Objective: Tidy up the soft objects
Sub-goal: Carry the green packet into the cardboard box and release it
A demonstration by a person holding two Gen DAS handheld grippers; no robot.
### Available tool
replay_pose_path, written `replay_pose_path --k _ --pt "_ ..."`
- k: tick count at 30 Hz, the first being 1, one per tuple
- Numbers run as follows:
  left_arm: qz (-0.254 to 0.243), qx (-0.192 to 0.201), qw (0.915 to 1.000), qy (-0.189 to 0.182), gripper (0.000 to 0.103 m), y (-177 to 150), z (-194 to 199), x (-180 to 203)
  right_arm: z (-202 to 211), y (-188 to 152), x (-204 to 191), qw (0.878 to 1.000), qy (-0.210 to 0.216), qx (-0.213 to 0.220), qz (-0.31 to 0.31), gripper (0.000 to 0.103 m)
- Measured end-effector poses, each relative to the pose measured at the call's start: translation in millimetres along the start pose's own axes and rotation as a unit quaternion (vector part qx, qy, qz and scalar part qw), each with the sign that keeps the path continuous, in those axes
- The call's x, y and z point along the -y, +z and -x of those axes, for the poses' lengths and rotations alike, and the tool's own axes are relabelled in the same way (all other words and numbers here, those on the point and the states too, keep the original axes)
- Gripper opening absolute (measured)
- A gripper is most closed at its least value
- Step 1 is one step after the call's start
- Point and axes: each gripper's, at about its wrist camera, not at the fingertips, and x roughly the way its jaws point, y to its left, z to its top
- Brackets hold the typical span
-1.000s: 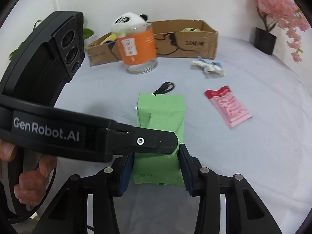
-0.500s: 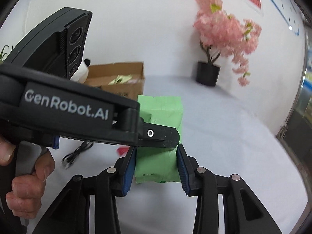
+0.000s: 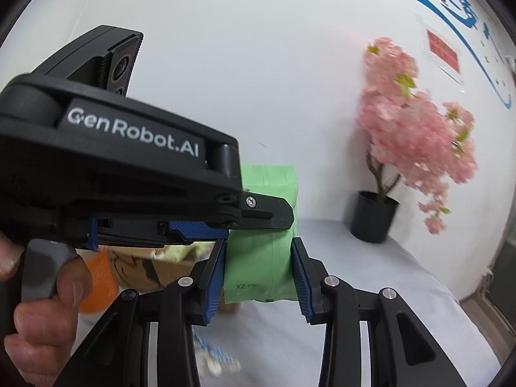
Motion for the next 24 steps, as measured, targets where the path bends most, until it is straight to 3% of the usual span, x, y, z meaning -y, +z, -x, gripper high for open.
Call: replay_pose_path --k 6,11,12,15,16,17,18,20,24 --pt "0.058 -0.004 0.9956 0.074 0.029 34.3 -10.8 -40.0 -72.6 27.0 -13.6 0.997 0.075 -0.015 -0.009 0.037" --pt "0.125 -0.043 0.9854 0.107 0.029 44.3 -28.0 -77.1 -137.0 28.8 -9.2 0.985 0.127 -0.090 -0.077 0.039" --pt "0.131 -0.050 0.9819 0.128 0.030 45.3 -29.9 -82.4 -151.2 26.6 -8.0 0.979 0.134 -0.119 -0.095 0.040" --pt "0.111 -0.063 0.9752 0.181 0.042 43.6 -29.0 -78.4 -180.5 17.6 -7.0 0.966 0.139 -0.178 -0.122 0.044" --pt "0.108 -0.064 0.9751 0.182 0.054 43.7 -27.7 -75.9 -182.0 16.6 -8.0 0.967 0.139 -0.177 -0.123 0.045" --pt "0.103 -0.060 0.9762 0.181 0.060 41.5 -21.1 -71.0 -181.8 17.7 -7.4 0.968 0.141 -0.174 -0.118 0.053" --pt "0.094 -0.055 0.9767 0.185 0.061 40.2 -13.8 -64.7 -178.4 19.4 -9.3 0.968 0.144 -0.172 -0.115 0.058" --pt "0.061 -0.053 0.9779 0.193 0.061 38.0 -0.8 -48.8 -166.6 24.0 -15.0 0.968 0.154 -0.164 -0.111 0.078" --pt "-0.023 -0.023 0.9785 0.203 0.061 23.0 41.7 -7.2 -132.6 33.4 -30.3 0.977 0.130 -0.149 -0.079 0.079"
